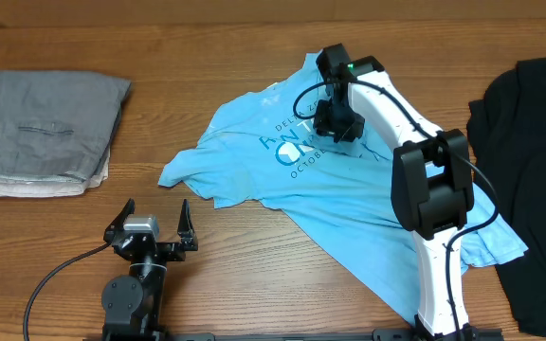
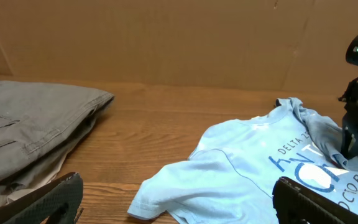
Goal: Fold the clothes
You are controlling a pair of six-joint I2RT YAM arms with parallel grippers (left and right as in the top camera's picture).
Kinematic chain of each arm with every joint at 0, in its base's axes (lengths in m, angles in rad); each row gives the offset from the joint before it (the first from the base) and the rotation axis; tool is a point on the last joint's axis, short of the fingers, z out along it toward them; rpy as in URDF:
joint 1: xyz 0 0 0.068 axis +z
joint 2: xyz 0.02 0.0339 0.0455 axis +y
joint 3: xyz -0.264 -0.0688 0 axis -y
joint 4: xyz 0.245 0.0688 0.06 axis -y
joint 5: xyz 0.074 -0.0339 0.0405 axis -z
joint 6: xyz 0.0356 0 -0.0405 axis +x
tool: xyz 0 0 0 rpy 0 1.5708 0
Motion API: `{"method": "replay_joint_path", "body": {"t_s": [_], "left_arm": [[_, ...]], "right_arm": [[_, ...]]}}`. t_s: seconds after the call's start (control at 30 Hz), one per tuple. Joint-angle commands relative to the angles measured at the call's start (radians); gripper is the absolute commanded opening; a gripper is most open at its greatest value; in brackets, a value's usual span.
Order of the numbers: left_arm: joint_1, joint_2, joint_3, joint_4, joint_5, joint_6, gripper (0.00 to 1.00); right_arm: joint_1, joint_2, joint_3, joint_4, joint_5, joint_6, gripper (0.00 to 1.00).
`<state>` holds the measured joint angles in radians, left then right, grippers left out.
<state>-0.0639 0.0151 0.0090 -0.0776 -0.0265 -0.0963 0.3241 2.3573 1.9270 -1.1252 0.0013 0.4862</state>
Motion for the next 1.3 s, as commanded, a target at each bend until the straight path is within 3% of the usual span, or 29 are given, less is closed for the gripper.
{"method": "replay_joint_path", "body": {"t_s": [0.0, 0.1, 0.17, 0.27, 0.4, 0.53, 1.03, 1.17, 1.27], "left_arm": [[0.002, -0.01, -0.003, 0.003, 0.009, 0.022, 1.0], [0.002, -0.01, -0.003, 0.003, 0.009, 0.022, 1.0], [0.002, -0.01, -0.003, 0.003, 0.009, 0.022, 1.0], [0.002, -0.01, -0.003, 0.003, 0.009, 0.022, 1.0], [0.002, -0.01, -0.003, 0.003, 0.009, 0.022, 1.0], [0.002, -0.01, -0.003, 0.003, 0.009, 0.022, 1.0], [0.002, -0.01, -0.003, 0.003, 0.009, 0.022, 1.0], [0.002, -0.01, -0.003, 0.003, 0.009, 0.022, 1.0], [0.002, -0.01, -0.003, 0.003, 0.009, 0.022, 1.0]], "right_arm": [[0.001, -0.034, -0.013, 0.022, -0.031, 0.003, 0.37], [0.001, -0.034, -0.013, 0.032, -0.056, 0.003, 0.34], [0.001, -0.034, -0.013, 0.032, -0.067, 0.003, 0.2], [0.001, -0.035, -0.011, 0.029, -0.072, 0.003, 0.11], [-0.007, -0.035, 0.011, 0.001, -0.07, 0.003, 0.13], [-0.026, -0.035, 0.053, -0.048, -0.071, 0.003, 0.21], [-0.021, -0.035, 0.064, -0.077, -0.075, 0.003, 0.16], [-0.021, -0.035, 0.064, -0.089, -0.084, 0.003, 0.25], [-0.018, -0.035, 0.061, -0.081, -0.129, 0.003, 0.25]]}}
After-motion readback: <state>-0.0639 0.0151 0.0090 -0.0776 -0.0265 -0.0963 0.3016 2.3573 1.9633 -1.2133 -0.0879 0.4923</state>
